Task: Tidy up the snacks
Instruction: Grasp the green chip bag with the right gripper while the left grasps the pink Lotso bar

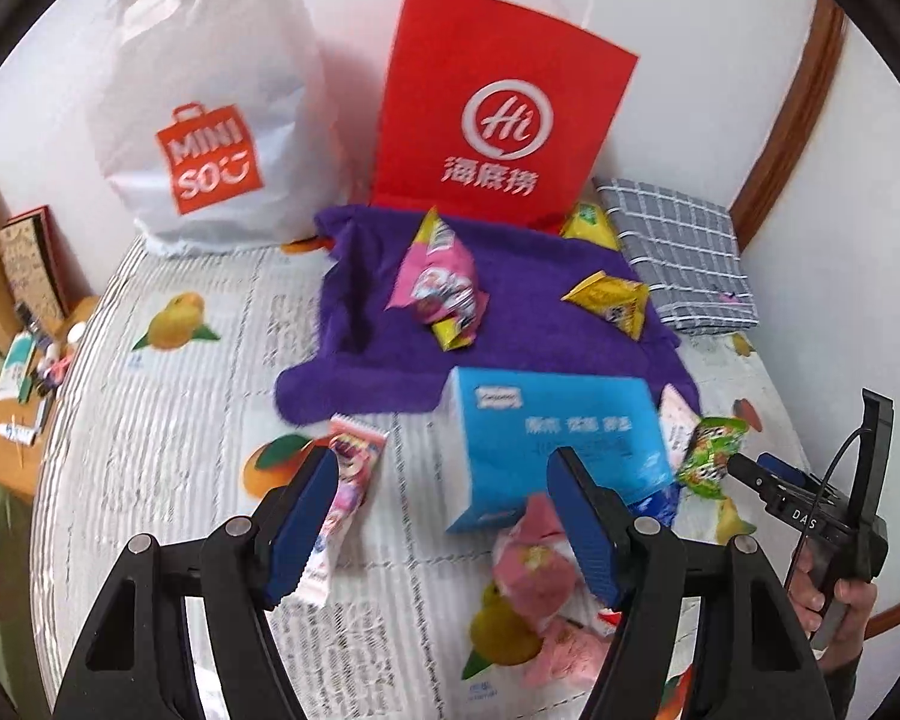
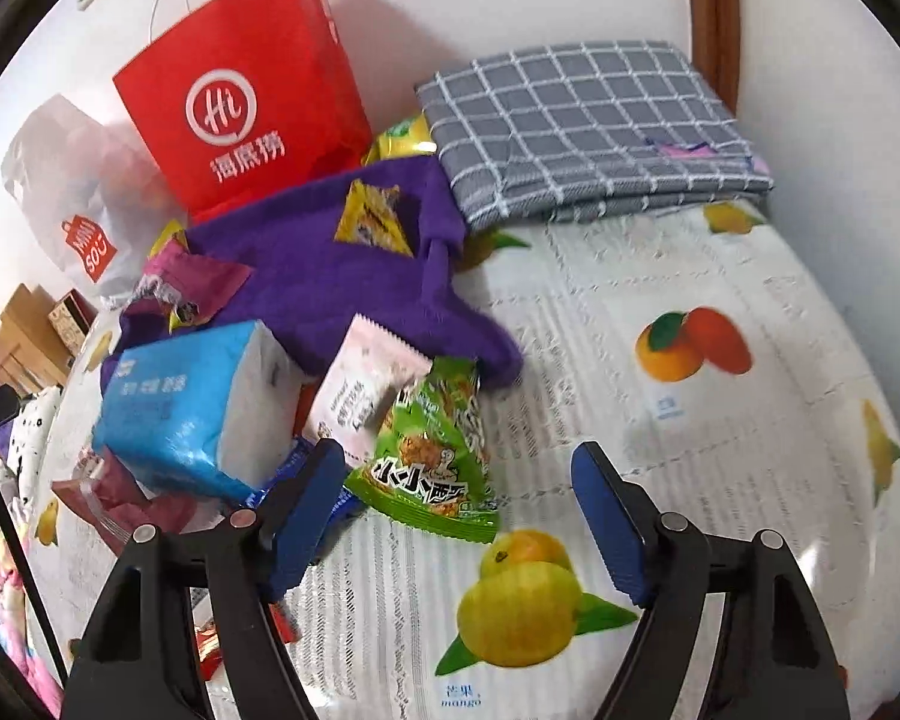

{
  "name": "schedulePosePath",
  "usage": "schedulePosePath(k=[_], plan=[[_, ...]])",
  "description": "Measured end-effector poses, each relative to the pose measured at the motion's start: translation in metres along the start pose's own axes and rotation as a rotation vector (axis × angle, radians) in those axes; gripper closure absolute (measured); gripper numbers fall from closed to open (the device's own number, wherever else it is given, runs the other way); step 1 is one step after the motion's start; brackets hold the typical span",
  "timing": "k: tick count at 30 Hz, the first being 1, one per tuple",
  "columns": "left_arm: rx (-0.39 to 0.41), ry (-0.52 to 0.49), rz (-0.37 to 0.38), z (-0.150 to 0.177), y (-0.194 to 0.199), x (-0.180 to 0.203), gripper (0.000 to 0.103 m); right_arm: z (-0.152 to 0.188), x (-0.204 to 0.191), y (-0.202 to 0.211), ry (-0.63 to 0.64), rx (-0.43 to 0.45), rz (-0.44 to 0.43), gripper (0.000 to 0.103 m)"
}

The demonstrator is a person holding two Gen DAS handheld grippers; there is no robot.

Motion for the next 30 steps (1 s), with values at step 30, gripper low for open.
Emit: schedulePosePath(k=[30], plan=[[-0.168,-0.006,-0.105,0.044,-0.090,-0.047,0.047,0.014,0.012,0.000,-0.036,-0.015,-0.019,0.055]])
Point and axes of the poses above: each gripper's, at about its wrist camera, not at the fingertips, and y roughly against the way its jaws point, x to its right, z to its underside, the point moved 6 cm from there along -y, roughly the way its jaws point, and after that the axes turned 11 degrees about -y, right-handed, at the moved point
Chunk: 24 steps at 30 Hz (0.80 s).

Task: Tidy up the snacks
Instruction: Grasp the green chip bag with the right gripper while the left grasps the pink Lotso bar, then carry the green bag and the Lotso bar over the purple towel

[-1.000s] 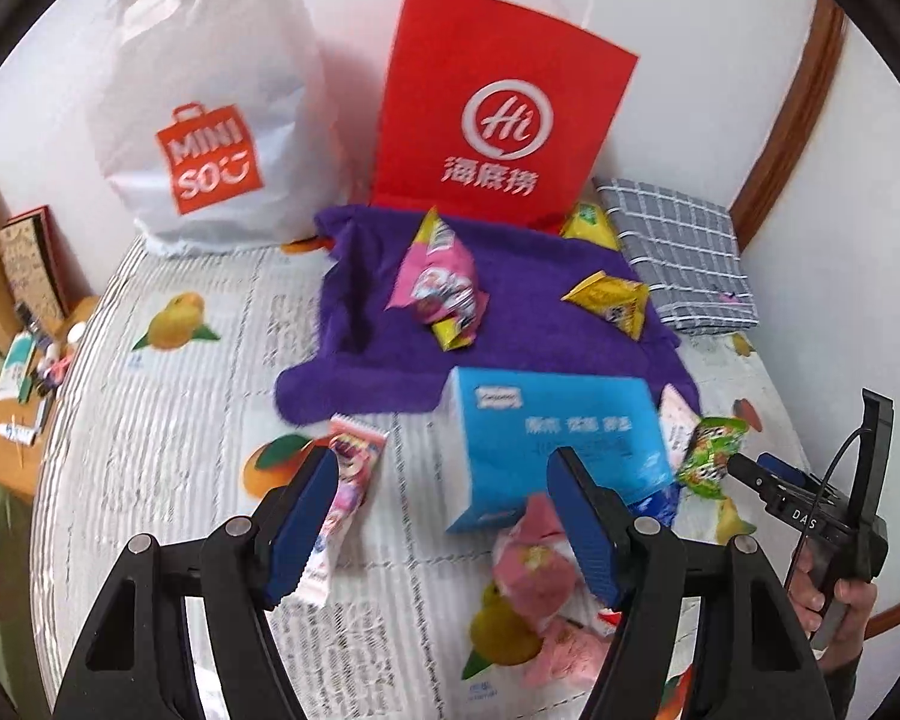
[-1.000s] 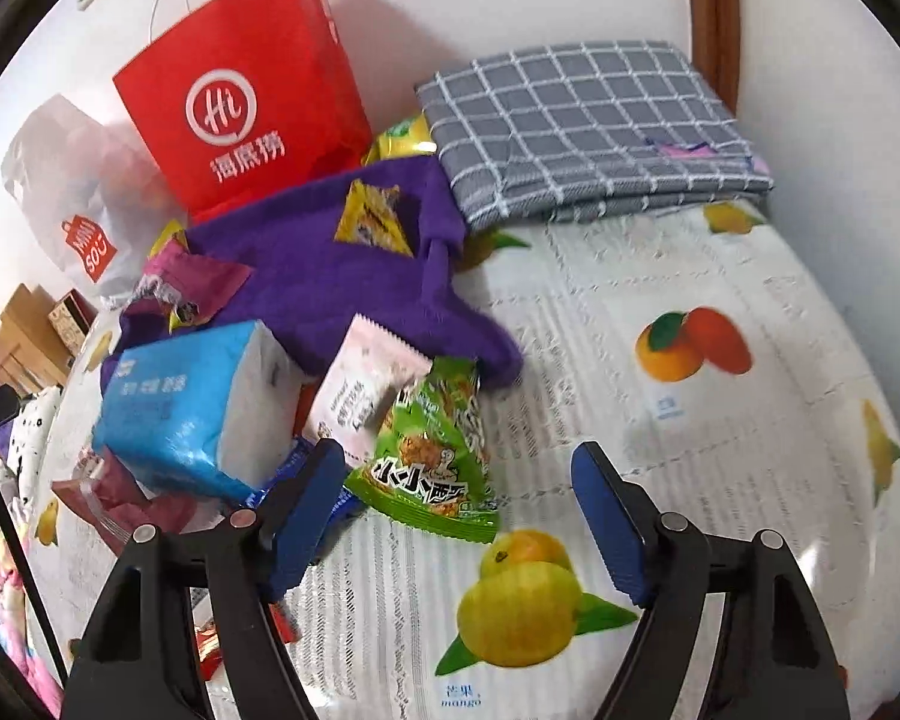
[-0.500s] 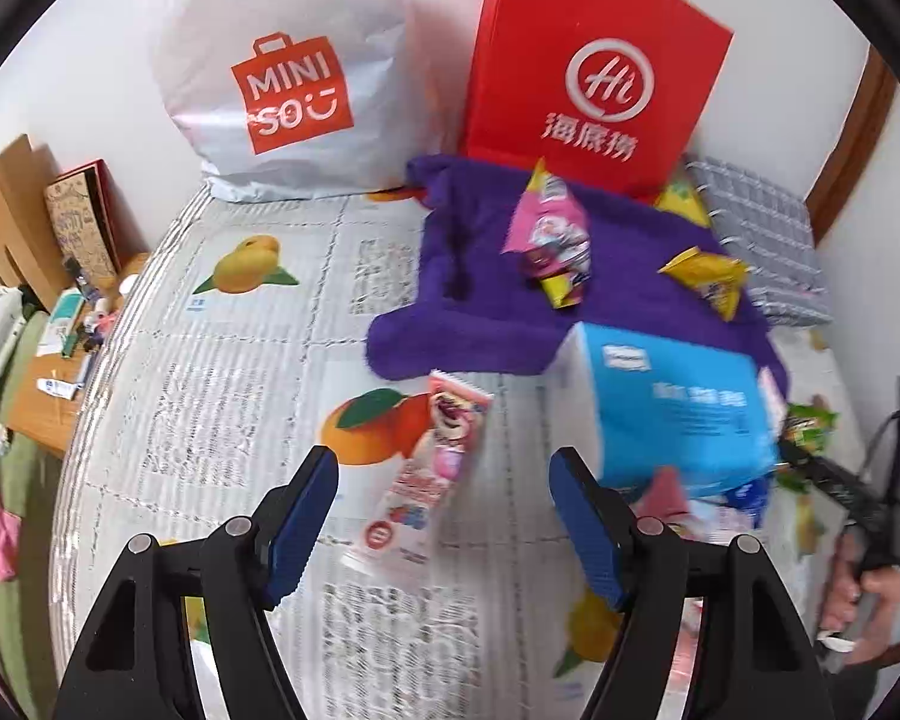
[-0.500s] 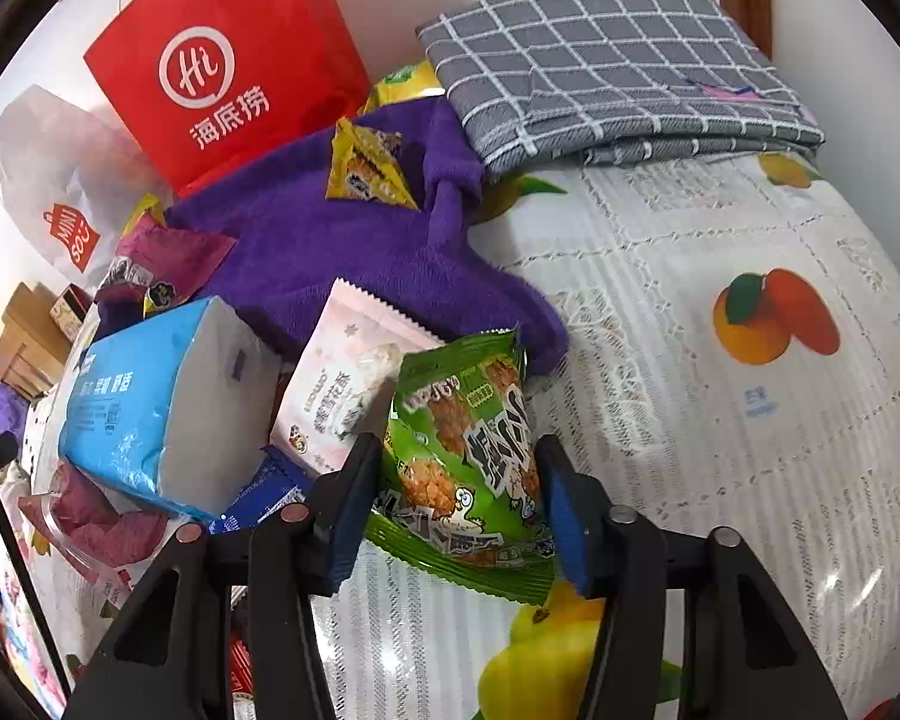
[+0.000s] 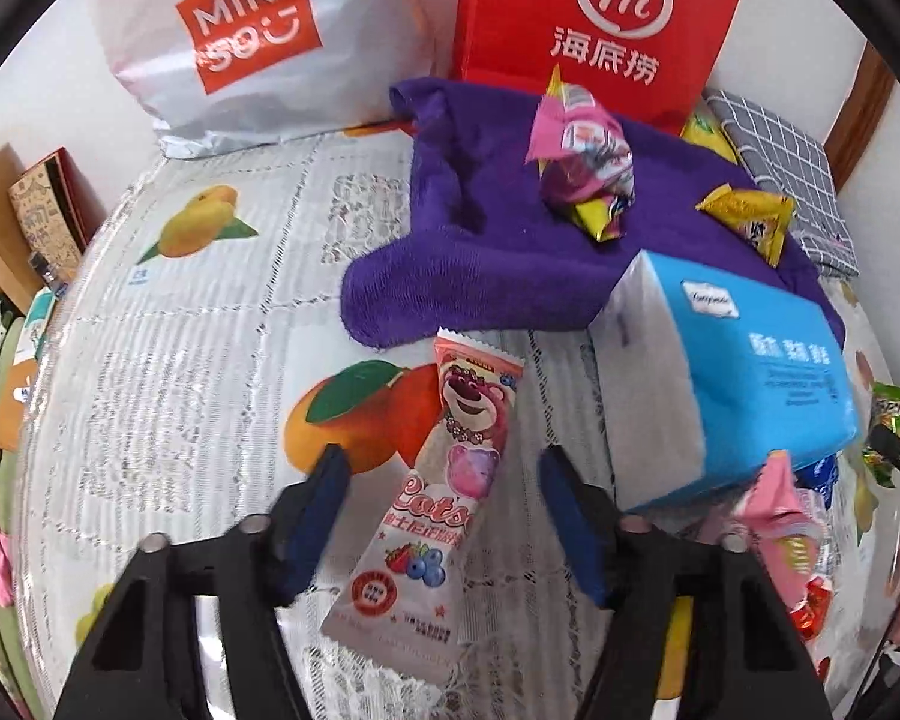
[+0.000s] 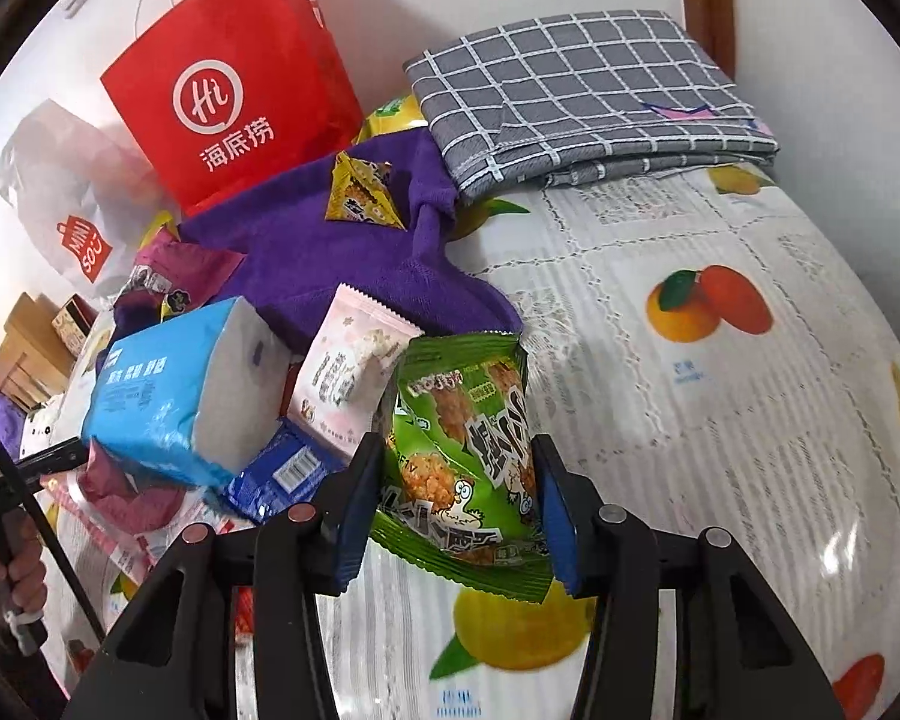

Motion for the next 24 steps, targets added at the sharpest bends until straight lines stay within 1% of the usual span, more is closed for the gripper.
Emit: schedulePosePath(k=[2,3,4,6,9,11,16,19,24], plan=[[0.004,-0.013,-0.009,0.001,-0.004,0.000,0.056,0.005,0.000,0.003,-0.001,-0.005,0.000,0.055],[0.012,-0.026,-0.027,0.002,-0.003,0.000,0.065,0.008,0.000,0.004,-0.001,-0.009,0.001,0.055],[0.019,-0.038,-0.038,0.002,-0.003,0.000,0.070,0.011,-0.001,0.005,0.000,-0.012,0.003,0.055],[0.027,-0.049,-0.030,0.004,-0.001,0.000,0.084,0.016,-0.003,0.008,0.005,-0.015,0.008,0.055],[0.033,-0.043,-0.004,0.009,0.004,0.000,0.085,0.025,-0.008,0.014,0.009,-0.017,-0.004,0.055],[0.053,-0.036,-0.006,0.013,0.011,0.001,0.085,0.029,-0.013,0.018,0.013,-0.012,-0.014,0.055],[0.074,-0.013,-0.003,0.026,0.037,0.006,0.085,0.038,-0.028,0.032,0.021,-0.008,-0.063,0.056],[0.083,0.008,0.025,0.035,0.054,0.010,0.085,0.045,-0.037,0.038,0.037,-0.009,-0.074,0.056],[0.117,-0.007,0.034,0.043,0.080,0.023,0.085,0.053,-0.047,0.054,0.047,0.028,-0.090,0.056]])
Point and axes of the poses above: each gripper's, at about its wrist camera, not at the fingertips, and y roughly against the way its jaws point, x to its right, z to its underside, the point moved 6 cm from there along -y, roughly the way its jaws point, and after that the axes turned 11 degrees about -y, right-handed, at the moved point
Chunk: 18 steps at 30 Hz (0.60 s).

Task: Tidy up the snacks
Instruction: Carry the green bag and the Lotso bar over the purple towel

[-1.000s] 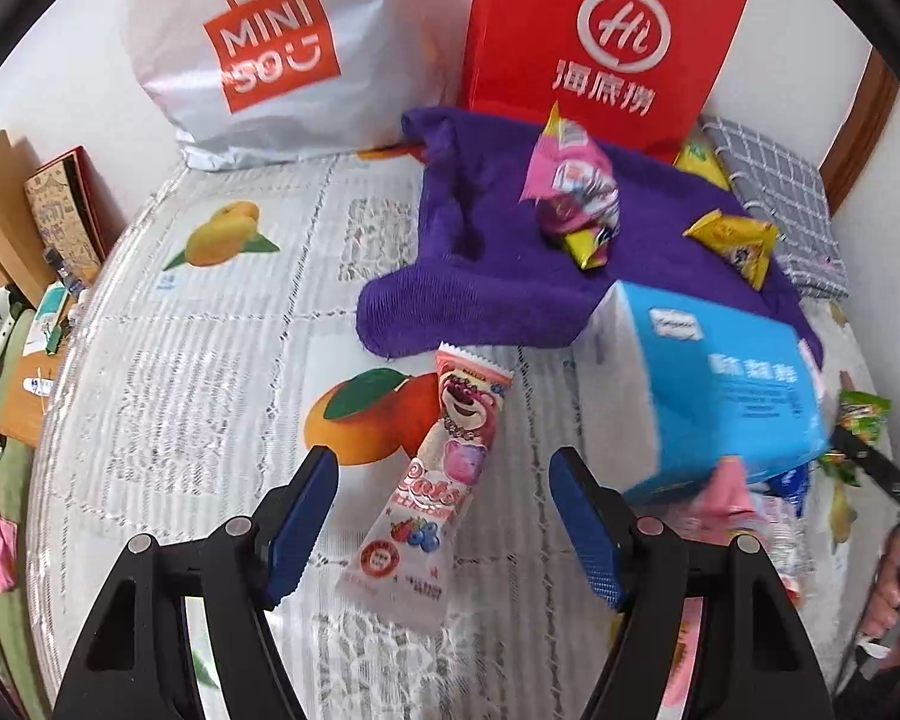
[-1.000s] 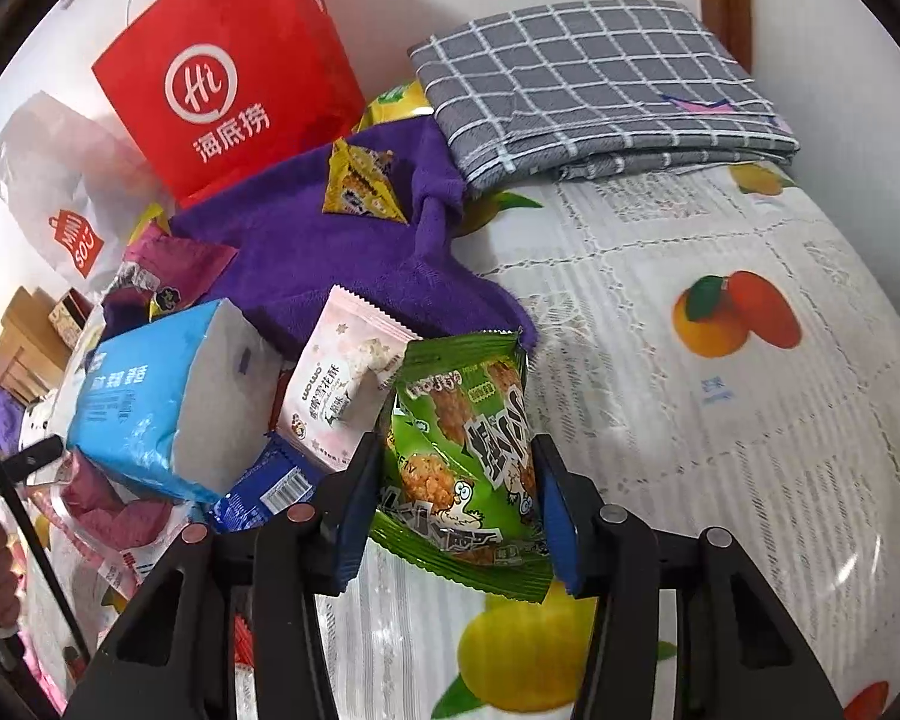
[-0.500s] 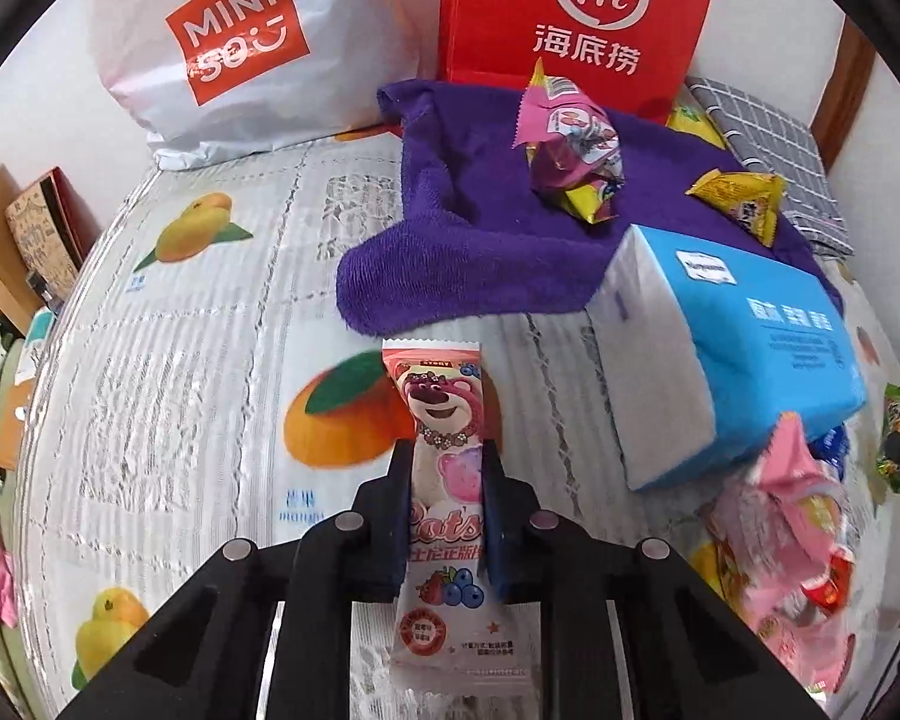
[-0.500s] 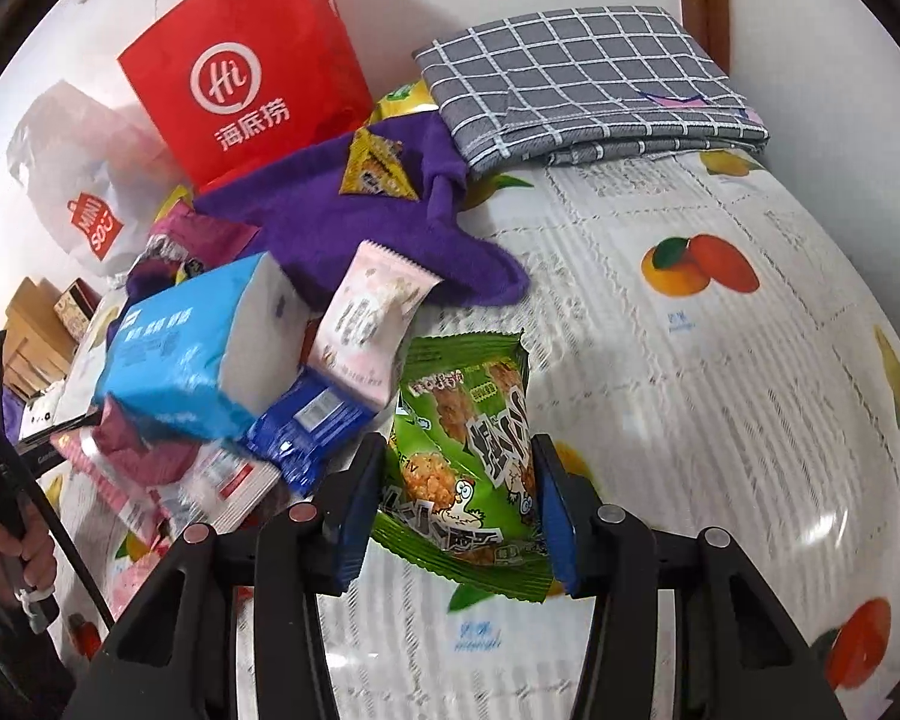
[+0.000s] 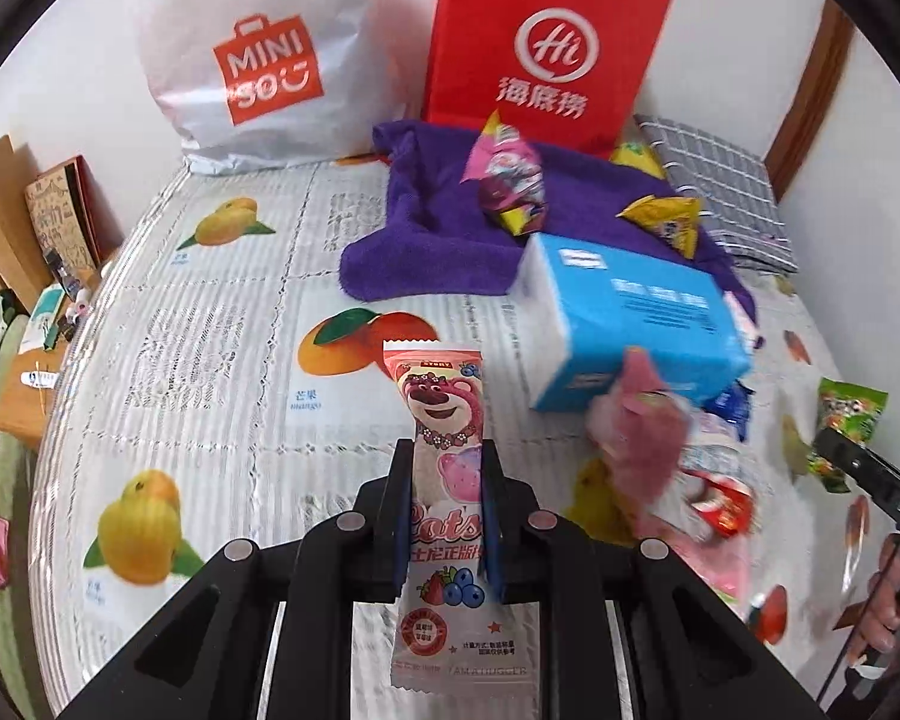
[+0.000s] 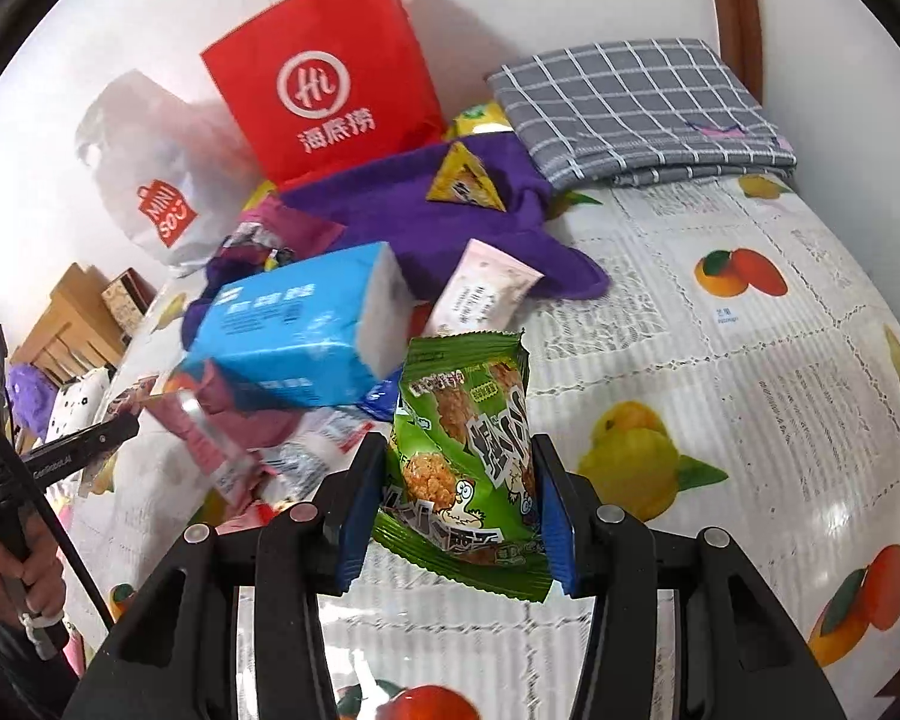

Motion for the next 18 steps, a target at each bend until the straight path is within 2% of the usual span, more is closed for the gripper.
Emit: schedulePosePath(k=[7,18], plan=[[0.060,-0.033,0.045,-0.001,0.034,0.031,0.085,0.002,-0.009,0.020,-0.003,0.042,-0.008,0.056],[0.118,-0.073,0.080,-0.012,0.065,0.070,0.085,0.004,-0.040,0.045,0.101,0.075,-0.022,0.056]])
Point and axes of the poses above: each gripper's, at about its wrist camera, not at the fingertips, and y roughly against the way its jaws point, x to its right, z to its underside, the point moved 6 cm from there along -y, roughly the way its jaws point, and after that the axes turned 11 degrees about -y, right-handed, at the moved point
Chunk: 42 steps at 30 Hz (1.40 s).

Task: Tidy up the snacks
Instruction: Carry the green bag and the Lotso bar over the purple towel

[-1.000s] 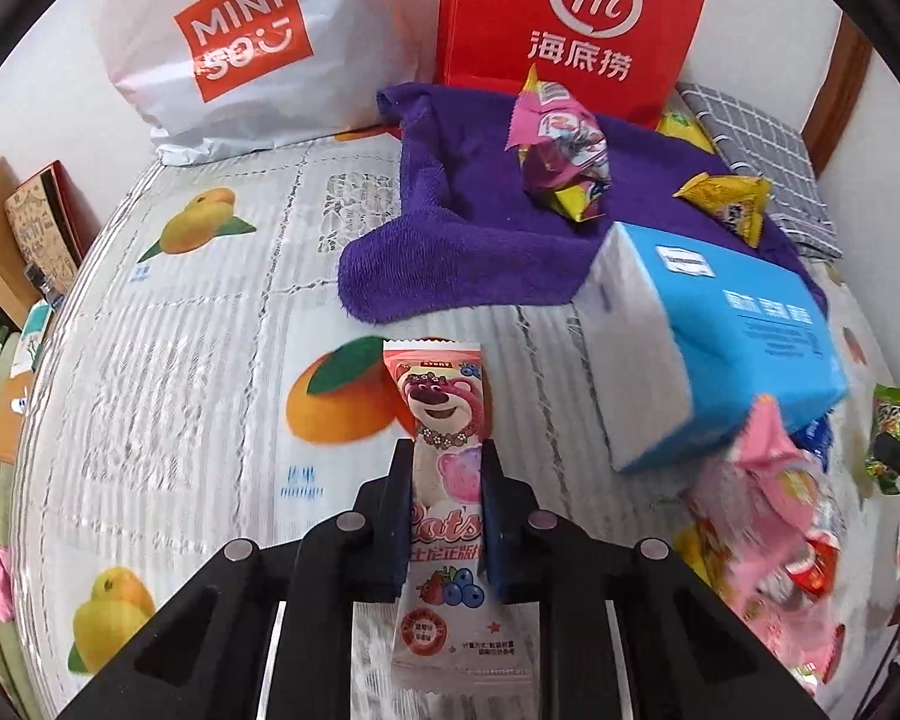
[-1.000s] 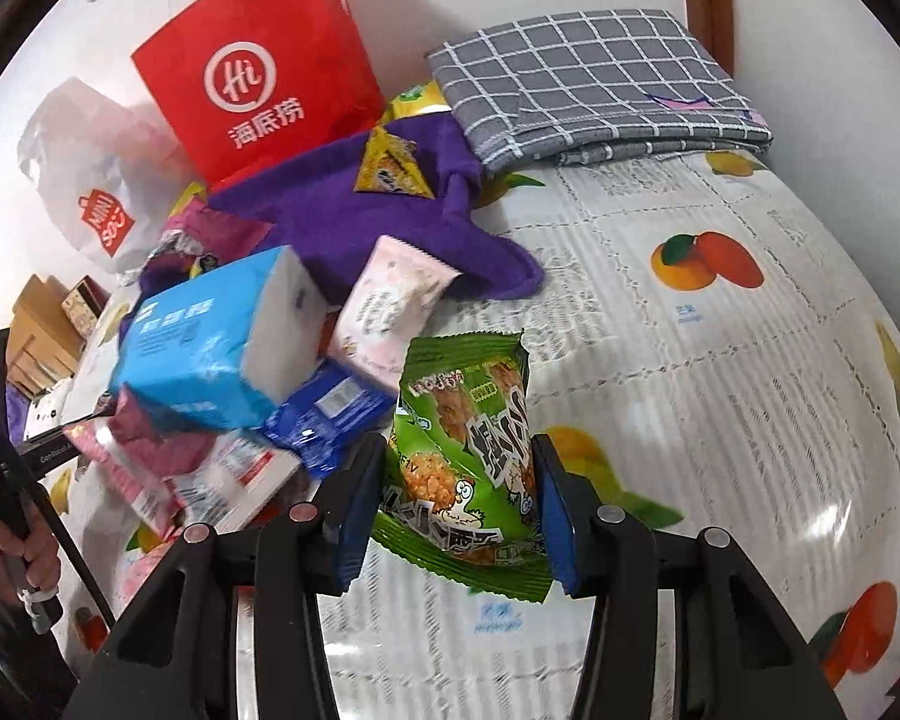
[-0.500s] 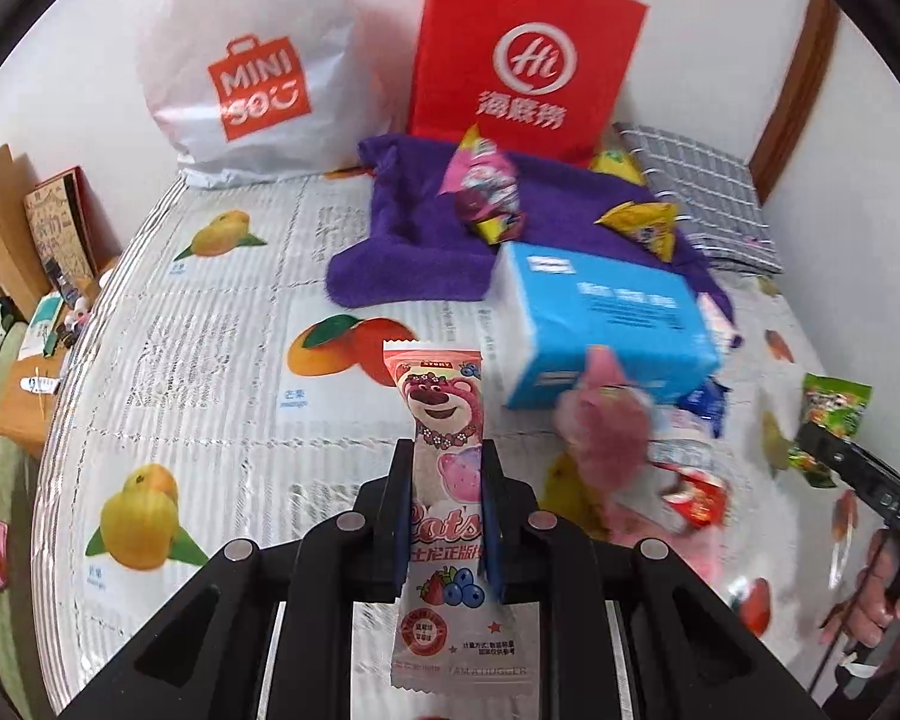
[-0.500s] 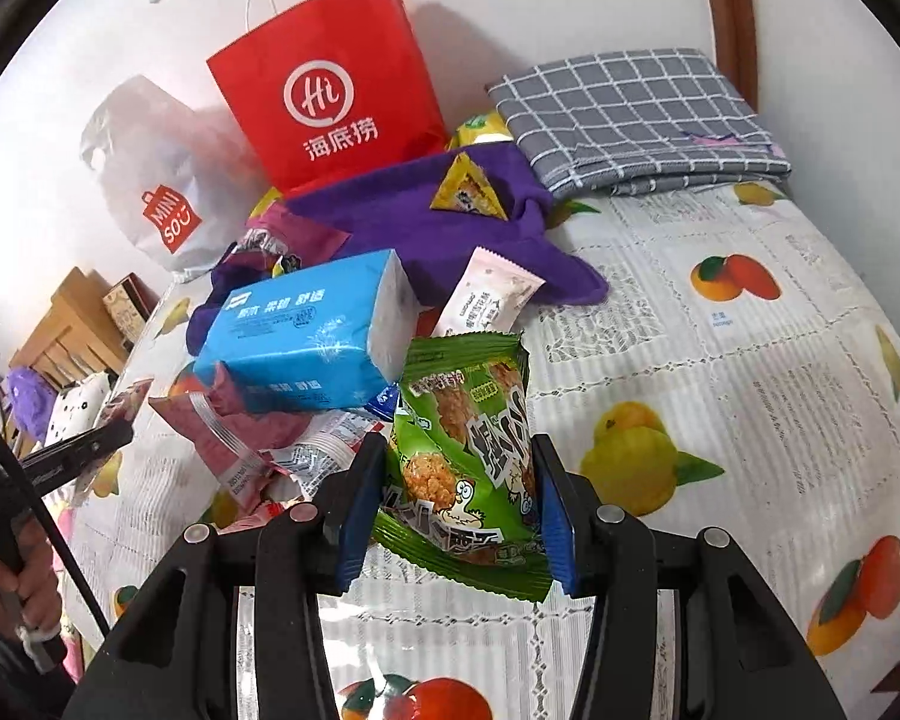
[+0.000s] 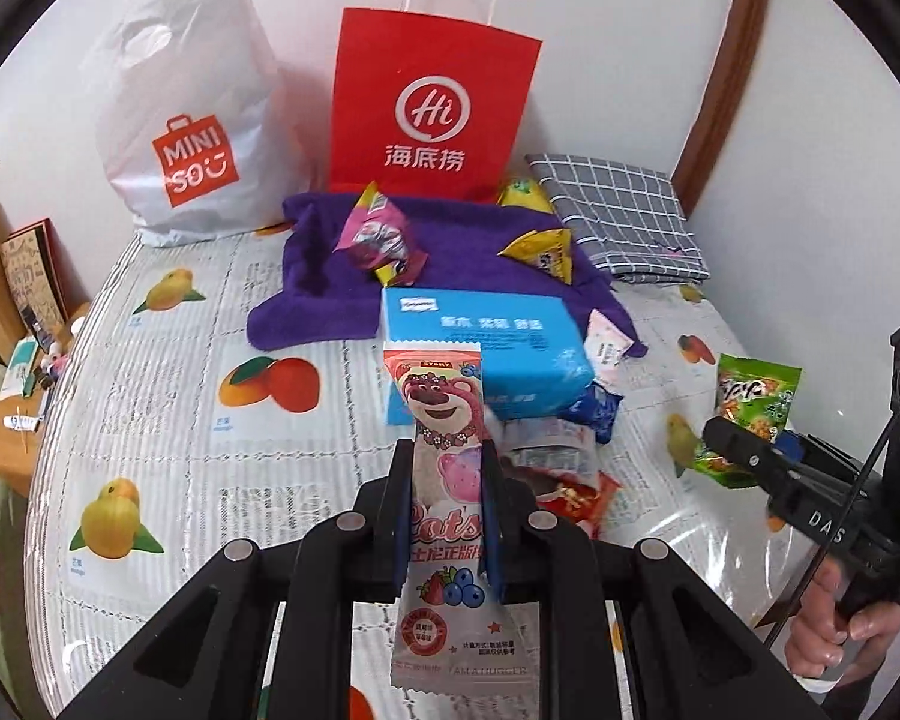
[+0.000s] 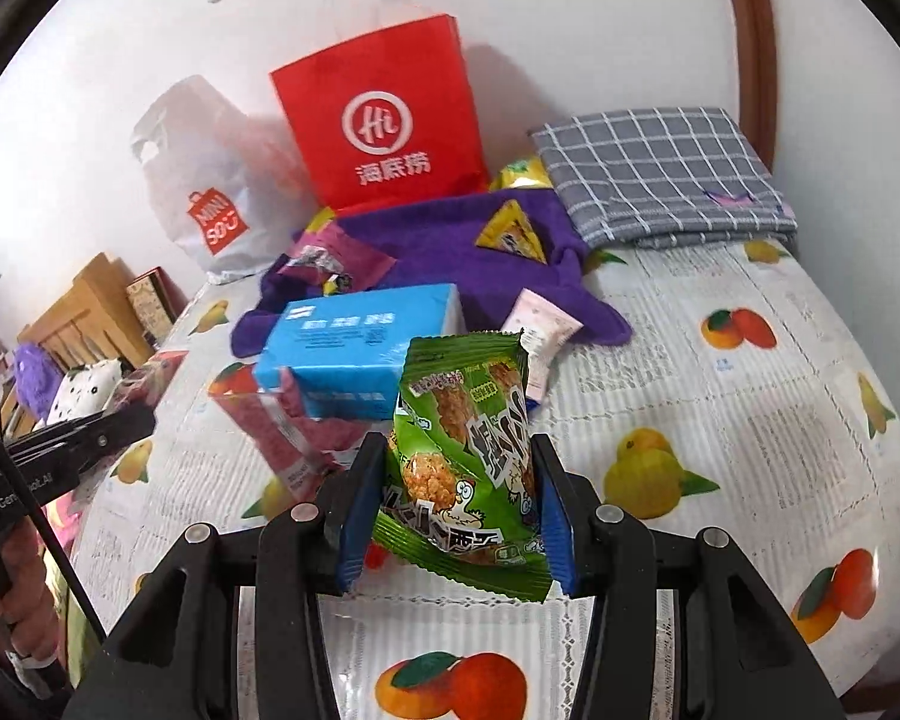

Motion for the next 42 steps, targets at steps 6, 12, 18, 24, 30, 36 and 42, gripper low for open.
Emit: schedulePosePath(k=[6,12,18,24,30,36,42], plan=[[0.008,-0.007,0.004,-0.007,0.002,0.009,0.085,-0.006,-0.010,0.008,0.028,0.016,-0.019,0.057],[0.012,-0.011,0.017,-0.020,-0.001,0.015,0.085,-0.016,-0.019,0.012,0.044,0.031,-0.039,0.058],[0.017,-0.016,0.028,-0.040,-0.009,0.018,0.085,-0.034,-0.022,0.009,0.047,0.040,-0.055,0.058],[0.012,-0.011,0.034,-0.057,-0.021,0.016,0.085,-0.051,-0.026,-0.001,0.063,0.037,-0.059,0.058],[-0.011,-0.016,0.026,-0.072,-0.037,0.010,0.084,-0.071,-0.030,-0.013,0.076,0.044,-0.059,0.058],[-0.021,-0.024,0.016,-0.091,-0.052,0.000,0.084,-0.094,-0.035,-0.032,0.088,0.045,-0.060,0.059],[-0.031,-0.031,-0.007,-0.110,-0.069,-0.014,0.084,-0.115,-0.041,-0.054,0.103,0.047,-0.057,0.059]])
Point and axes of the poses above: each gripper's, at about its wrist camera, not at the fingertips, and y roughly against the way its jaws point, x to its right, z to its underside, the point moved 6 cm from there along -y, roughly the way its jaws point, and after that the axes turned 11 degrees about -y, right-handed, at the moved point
